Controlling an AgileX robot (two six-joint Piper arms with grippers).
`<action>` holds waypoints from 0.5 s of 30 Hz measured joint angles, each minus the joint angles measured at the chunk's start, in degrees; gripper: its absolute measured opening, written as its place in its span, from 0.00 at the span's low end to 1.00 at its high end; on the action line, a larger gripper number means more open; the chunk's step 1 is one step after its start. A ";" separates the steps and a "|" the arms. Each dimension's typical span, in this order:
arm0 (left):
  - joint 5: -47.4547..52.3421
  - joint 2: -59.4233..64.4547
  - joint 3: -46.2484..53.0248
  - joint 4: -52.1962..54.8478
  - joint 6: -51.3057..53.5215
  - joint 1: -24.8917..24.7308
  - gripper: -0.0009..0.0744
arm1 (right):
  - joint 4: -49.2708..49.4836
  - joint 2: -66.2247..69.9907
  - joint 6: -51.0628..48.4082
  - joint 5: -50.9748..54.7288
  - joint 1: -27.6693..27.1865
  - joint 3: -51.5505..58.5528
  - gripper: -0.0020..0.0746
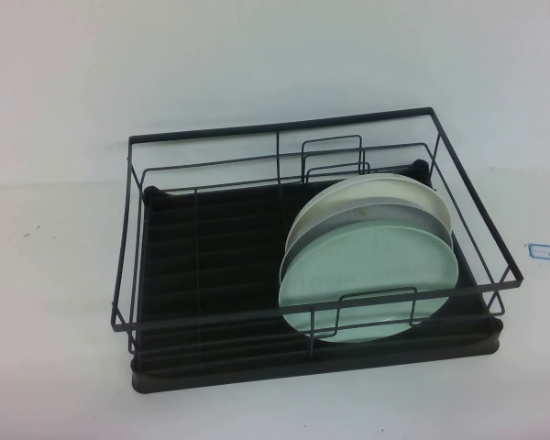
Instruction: Place plate on rack
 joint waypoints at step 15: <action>3.96 0.00 0.00 0.37 -2.45 0.00 0.01 | -2.65 0.00 -14.33 -1.55 0.00 0.00 0.05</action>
